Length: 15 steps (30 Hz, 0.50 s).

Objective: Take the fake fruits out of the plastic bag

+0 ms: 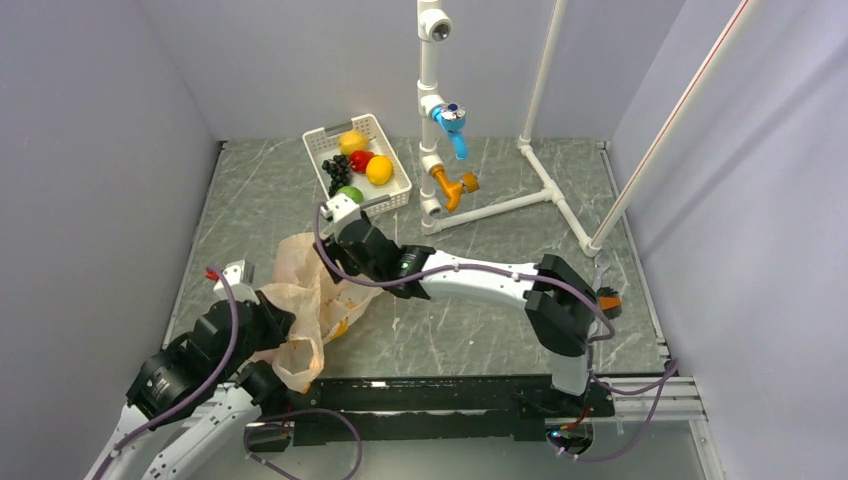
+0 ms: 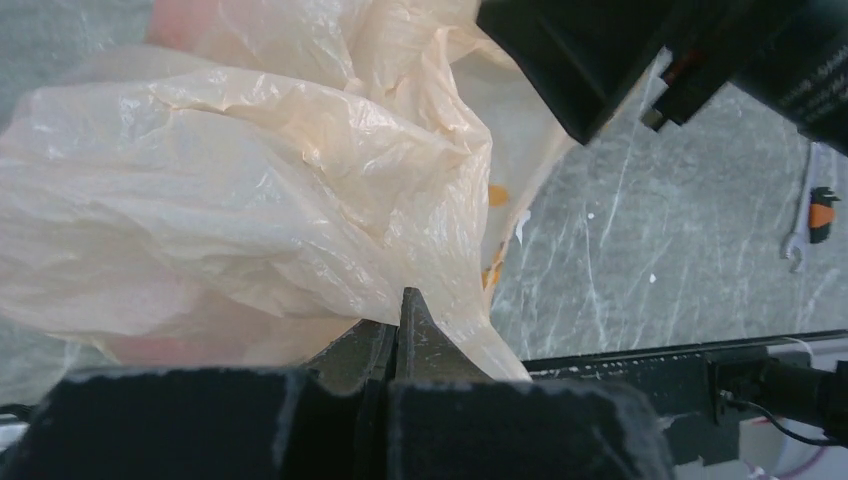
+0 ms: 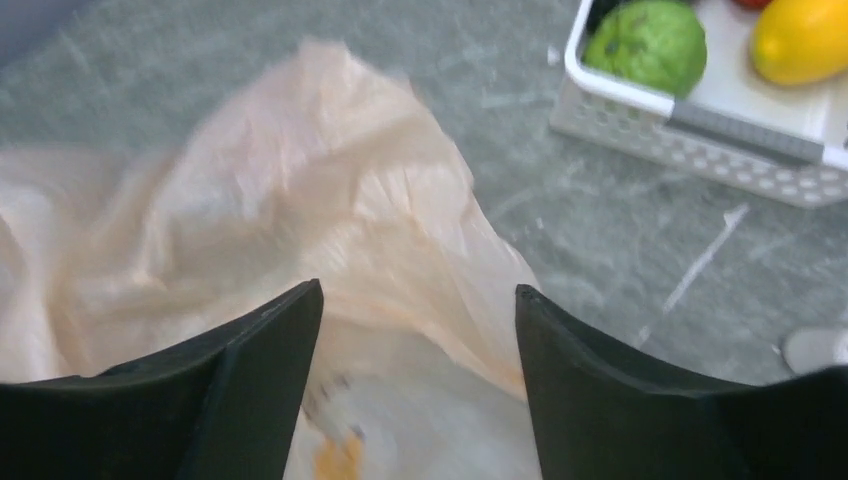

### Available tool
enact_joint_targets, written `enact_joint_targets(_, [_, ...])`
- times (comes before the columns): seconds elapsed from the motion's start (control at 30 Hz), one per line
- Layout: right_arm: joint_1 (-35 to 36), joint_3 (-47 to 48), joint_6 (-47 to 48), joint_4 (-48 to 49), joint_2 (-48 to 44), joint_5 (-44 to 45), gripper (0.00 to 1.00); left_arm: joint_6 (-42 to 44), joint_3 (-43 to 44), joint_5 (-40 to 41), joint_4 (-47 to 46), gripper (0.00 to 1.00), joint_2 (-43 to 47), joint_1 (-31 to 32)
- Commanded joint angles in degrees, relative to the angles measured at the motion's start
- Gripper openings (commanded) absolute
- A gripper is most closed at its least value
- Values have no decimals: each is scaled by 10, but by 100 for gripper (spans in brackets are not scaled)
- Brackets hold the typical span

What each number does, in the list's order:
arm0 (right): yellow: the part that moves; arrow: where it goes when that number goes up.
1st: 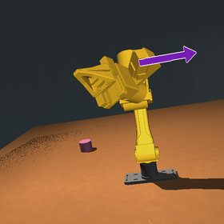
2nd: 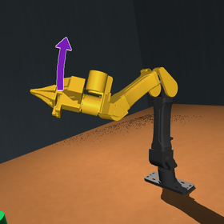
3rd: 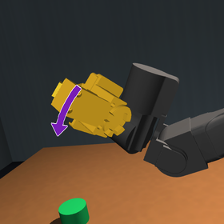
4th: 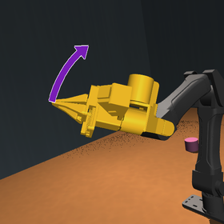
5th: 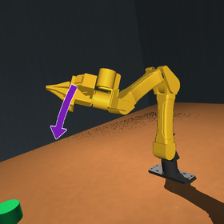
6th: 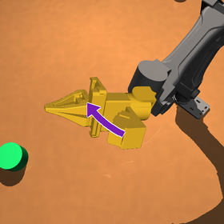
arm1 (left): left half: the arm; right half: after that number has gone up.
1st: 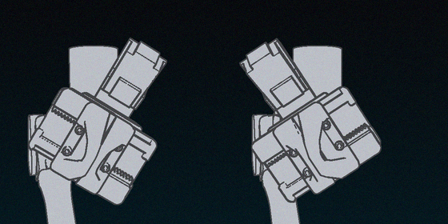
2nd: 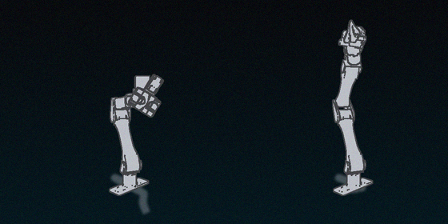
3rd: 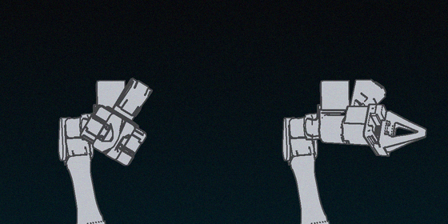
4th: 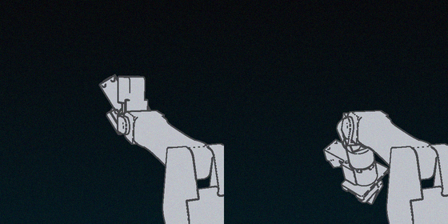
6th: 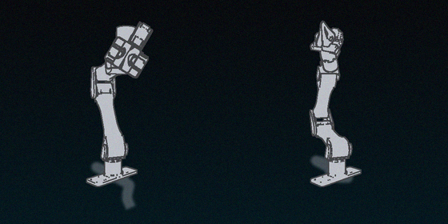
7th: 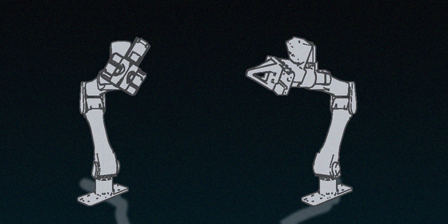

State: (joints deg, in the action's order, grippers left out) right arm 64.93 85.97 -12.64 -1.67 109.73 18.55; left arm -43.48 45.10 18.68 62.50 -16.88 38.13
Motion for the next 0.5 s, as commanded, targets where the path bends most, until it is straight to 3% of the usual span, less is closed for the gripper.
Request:
enact_joint_targets(0.0, [1, -86, -9, -48, -99, -25, 81, -68, -16, -30, 21, 0, 55, 2])
enact_joint_targets(0.1, [17, -145, -16, -62, -180, -32, 89, -68, -22, -34, 19, 0, 80, 1])
enact_joint_targets(0.2, [52, -218, -4, 1, -247, -80, 89, -67, -23, -34, 23, 0, 91, 1])
enact_joint_targets(0.33, [75, -276, -41, 141, -231, -179, 69, -79, -25, -28, 33, 0, 91, 1])
enact_joint_targets(0.47, [104, -269, -54, 222, -164, -162, 49, -93, -21, -18, 47, 0, 83, 2])
